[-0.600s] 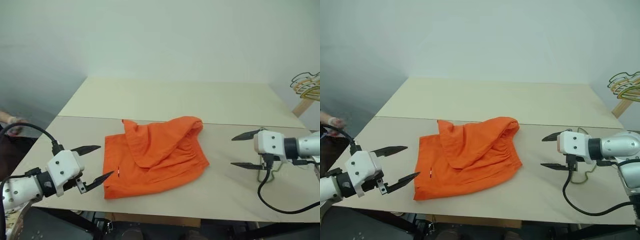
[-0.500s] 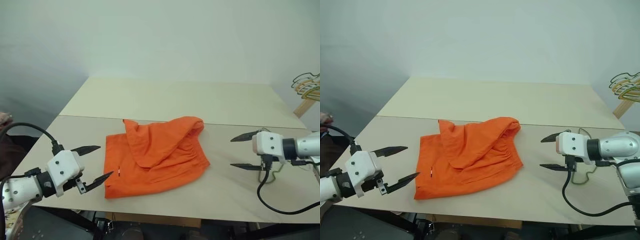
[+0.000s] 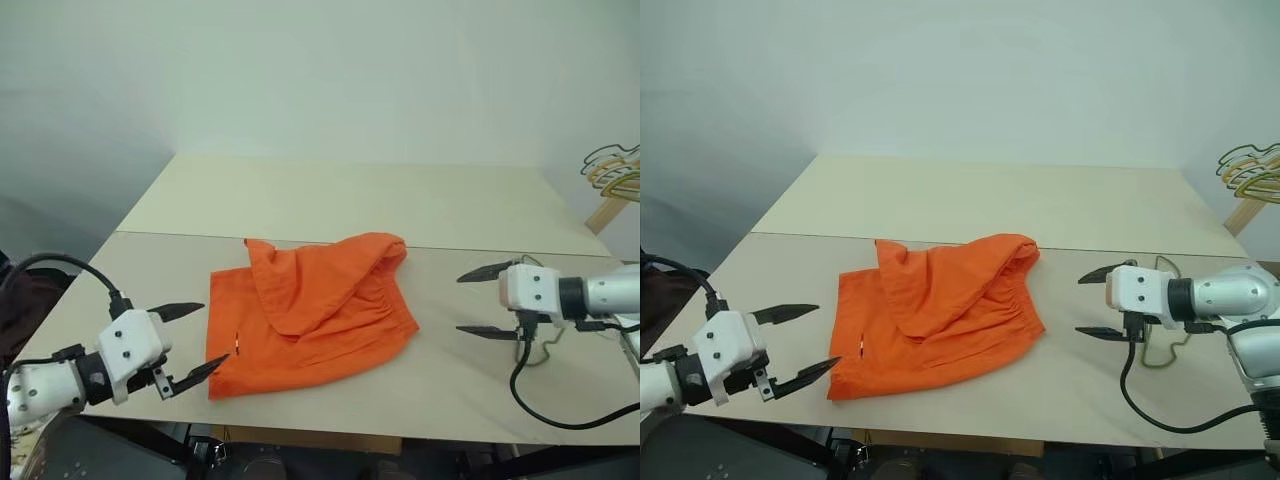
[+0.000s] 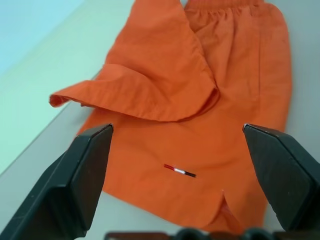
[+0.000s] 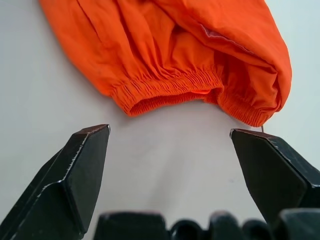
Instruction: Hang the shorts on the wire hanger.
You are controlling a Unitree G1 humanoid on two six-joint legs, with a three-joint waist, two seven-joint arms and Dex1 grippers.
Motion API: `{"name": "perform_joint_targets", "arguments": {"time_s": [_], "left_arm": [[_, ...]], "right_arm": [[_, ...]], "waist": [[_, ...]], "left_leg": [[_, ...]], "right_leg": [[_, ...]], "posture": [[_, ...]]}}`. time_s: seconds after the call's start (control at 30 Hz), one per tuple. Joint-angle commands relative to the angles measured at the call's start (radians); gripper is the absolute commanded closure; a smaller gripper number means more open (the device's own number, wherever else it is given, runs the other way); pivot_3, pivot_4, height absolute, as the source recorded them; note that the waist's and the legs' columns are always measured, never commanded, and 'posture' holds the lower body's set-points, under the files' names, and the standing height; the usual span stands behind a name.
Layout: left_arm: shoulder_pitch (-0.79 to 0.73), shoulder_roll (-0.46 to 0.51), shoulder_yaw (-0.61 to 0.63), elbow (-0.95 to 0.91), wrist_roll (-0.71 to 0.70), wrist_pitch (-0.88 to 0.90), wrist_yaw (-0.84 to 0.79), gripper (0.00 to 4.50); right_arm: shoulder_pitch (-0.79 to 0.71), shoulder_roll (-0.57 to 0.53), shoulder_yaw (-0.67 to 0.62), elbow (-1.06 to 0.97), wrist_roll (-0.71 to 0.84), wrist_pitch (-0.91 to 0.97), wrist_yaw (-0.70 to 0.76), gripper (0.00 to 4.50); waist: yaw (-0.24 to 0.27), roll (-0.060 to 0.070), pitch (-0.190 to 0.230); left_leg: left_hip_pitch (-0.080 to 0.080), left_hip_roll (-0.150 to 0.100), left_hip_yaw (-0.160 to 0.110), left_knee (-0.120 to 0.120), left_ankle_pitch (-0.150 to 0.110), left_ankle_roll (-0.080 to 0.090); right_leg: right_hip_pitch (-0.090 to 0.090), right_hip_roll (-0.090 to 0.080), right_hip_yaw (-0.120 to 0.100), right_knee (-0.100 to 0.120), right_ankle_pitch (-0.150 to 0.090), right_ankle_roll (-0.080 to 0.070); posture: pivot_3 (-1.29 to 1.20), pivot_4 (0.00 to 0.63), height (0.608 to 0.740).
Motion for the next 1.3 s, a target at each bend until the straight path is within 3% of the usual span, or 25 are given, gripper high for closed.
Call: {"name": "perform_joint_targets", "arguments": {"time_s": [0.03,0.23,0.4,0.73,0.87,1.2,1.3], "left_arm": [[0.004,0.026,-0.025,-0.026,0.005,0.001,-0.028,0.00],[-0.011,0.080,-0.073,0.004,0.032,-0.007,-0.079,0.00],[-0.024,0.088,-0.115,0.013,0.037,-0.007,-0.091,0.00],[0.026,0.043,-0.134,-0.032,0.048,0.003,-0.048,0.00],[0.045,0.032,-0.133,-0.045,0.051,0.007,-0.034,0.00],[0.066,0.027,-0.135,-0.013,0.069,-0.014,-0.030,0.00],[0.056,0.050,-0.159,0.028,0.110,-0.039,-0.044,0.00]], "right_arm": [[0.005,0.009,0.018,-0.078,-0.035,-0.076,-0.022,0.04],[0.008,0.079,0.145,-0.084,-0.213,-0.274,-0.100,0.04],[-0.106,0.160,0.276,0.088,-0.434,-0.461,-0.222,0.04],[-0.274,0.249,0.391,0.364,-0.629,-0.670,-0.444,0.04],[-0.322,0.277,0.420,0.421,-0.642,-0.711,-0.474,0.90],[-0.365,0.290,0.472,0.503,-0.666,-0.750,-0.498,4.38],[-0.345,0.290,0.472,0.472,-0.617,-0.726,-0.467,4.47]], "waist": [[-0.004,0.000,0.000],[-0.038,0.000,0.000],[-0.076,0.000,0.000],[-0.104,0.001,0.000],[-0.101,0.001,0.000],[-0.098,0.001,0.000],[-0.098,0.001,0.000]], "left_leg": [[0.000,0.000,0.000,0.000,0.000,0.000],[0.000,0.000,0.000,0.000,0.000,-0.001],[0.000,0.000,0.000,0.000,0.001,-0.003],[0.001,0.000,0.001,-0.001,0.002,-0.004],[0.002,0.000,0.001,-0.001,0.003,-0.005],[0.001,0.000,0.001,-0.001,0.003,-0.005],[0.002,0.000,0.001,-0.001,0.003,-0.005]], "right_leg": [[0.000,0.000,0.000,0.000,0.000,0.000],[0.001,0.000,0.000,0.000,0.000,0.000],[0.001,0.000,0.000,0.001,0.000,0.000],[0.000,0.000,0.000,0.001,-0.001,0.001],[0.000,0.000,0.001,0.003,-0.001,0.000],[0.000,0.000,0.001,0.002,-0.001,0.000],[0.000,0.000,0.001,0.003,-0.001,0.000]], "posture": [[0.12,0.000,0.740],[0.09,0.000,0.740],[0.10,0.000,0.740],[0.14,0.000,0.740],[0.15,0.000,0.740],[0.16,0.000,0.740],[0.16,0.000,0.740]]}}
